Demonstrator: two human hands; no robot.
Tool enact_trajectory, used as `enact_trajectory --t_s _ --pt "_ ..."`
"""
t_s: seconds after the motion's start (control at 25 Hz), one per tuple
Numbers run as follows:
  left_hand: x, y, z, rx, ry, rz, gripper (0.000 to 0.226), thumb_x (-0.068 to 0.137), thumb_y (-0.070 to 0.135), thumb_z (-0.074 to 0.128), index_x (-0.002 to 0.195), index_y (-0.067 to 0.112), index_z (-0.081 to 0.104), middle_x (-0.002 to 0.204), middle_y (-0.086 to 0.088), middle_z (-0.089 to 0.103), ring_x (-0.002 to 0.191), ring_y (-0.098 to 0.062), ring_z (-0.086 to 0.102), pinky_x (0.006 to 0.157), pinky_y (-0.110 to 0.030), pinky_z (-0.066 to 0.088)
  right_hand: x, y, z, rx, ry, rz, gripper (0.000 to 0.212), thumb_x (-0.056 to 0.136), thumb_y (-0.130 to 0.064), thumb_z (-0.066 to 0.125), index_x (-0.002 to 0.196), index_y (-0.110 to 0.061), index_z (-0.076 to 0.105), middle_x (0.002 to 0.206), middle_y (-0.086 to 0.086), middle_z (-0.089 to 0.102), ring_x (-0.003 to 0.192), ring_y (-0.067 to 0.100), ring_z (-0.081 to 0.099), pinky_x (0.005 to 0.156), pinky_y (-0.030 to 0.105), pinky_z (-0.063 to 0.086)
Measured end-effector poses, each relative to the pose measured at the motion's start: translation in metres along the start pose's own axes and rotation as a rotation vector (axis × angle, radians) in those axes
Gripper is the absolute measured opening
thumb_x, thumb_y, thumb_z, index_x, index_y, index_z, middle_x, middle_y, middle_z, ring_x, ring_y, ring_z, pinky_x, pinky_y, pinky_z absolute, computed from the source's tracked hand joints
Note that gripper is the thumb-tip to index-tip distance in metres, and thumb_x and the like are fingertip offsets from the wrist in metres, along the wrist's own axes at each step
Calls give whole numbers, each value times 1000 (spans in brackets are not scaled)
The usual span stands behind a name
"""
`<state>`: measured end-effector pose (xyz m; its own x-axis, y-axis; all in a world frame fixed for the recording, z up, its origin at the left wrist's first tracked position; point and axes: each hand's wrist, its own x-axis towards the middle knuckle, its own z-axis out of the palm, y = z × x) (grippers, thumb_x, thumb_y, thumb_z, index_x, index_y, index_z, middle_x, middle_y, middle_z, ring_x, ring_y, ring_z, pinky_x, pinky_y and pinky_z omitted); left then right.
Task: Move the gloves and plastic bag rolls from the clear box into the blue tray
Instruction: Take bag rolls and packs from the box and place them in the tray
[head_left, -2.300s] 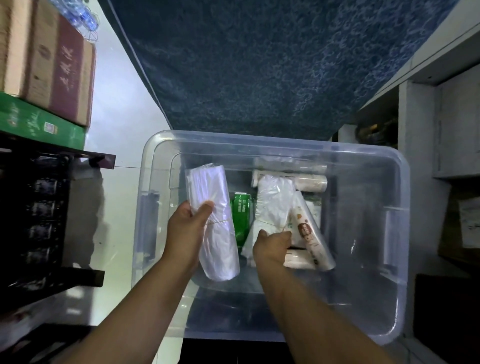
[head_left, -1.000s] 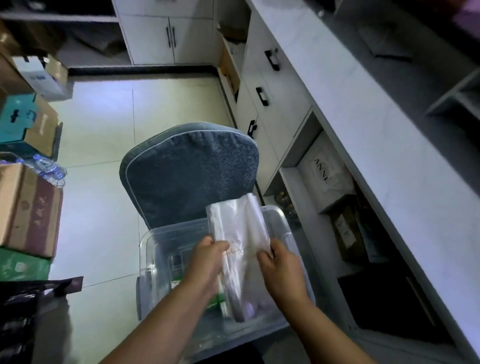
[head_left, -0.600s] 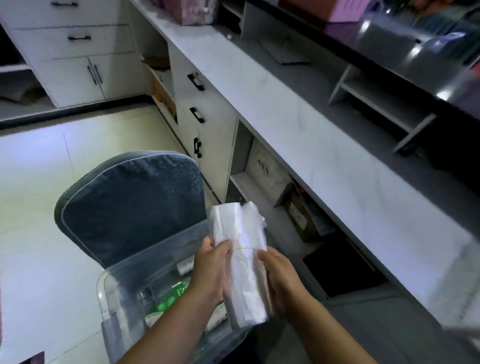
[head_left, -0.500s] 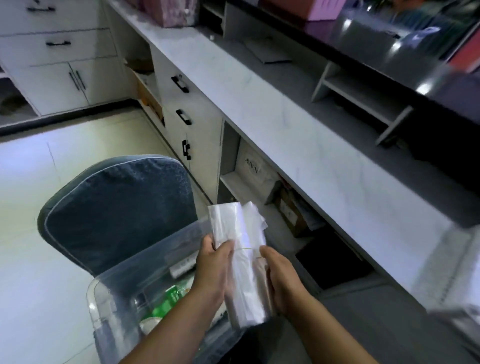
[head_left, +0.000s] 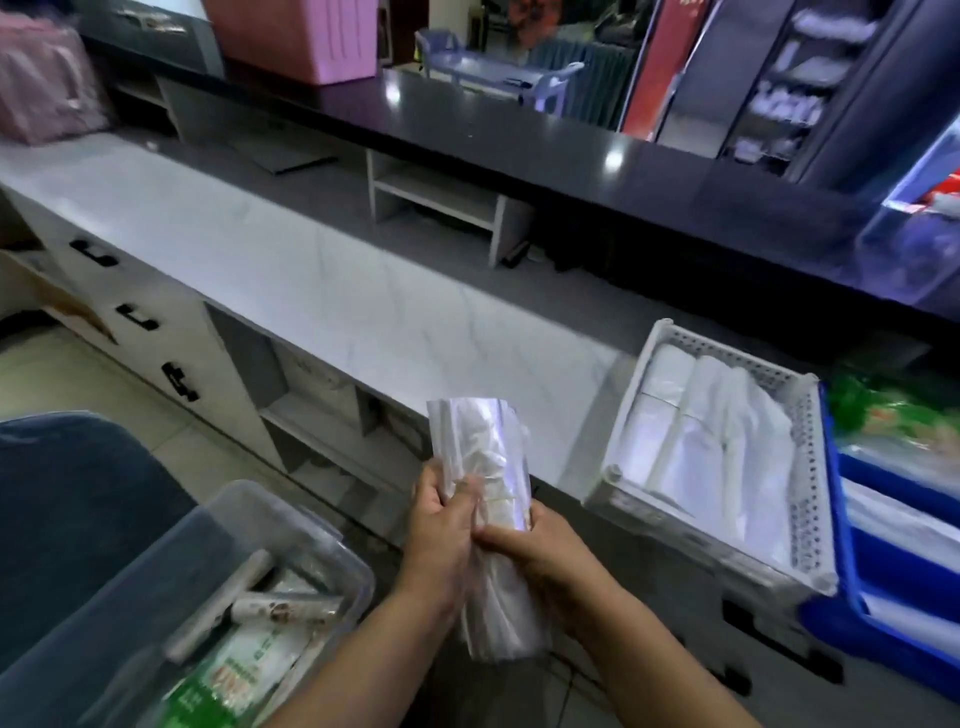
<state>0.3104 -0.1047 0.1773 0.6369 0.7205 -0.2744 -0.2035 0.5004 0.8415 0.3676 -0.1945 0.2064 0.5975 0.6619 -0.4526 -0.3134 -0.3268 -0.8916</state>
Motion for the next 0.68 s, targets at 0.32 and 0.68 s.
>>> enact_trajectory --t_s 0.32,0.68 --pt "-62 -91 214 117 -239 -93 49 78 10 70 120 20 45 106 -12 67 93 -27 68 76 -42 56 -98 1 -244 -189 212 -104 26 63 -17 80 87 -22 70 78 -4 76 75 7 71 64 19 54" --pt "-92 -131 351 139 -421 -299 21 68 0 73 87 4 69 70 -8 75 65 -20 71 55 -31 59 -171 20 -390 -301 250 -49 31 64 -17 80 90 -26 66 82 -8 72 73 2 67 63 13 50"
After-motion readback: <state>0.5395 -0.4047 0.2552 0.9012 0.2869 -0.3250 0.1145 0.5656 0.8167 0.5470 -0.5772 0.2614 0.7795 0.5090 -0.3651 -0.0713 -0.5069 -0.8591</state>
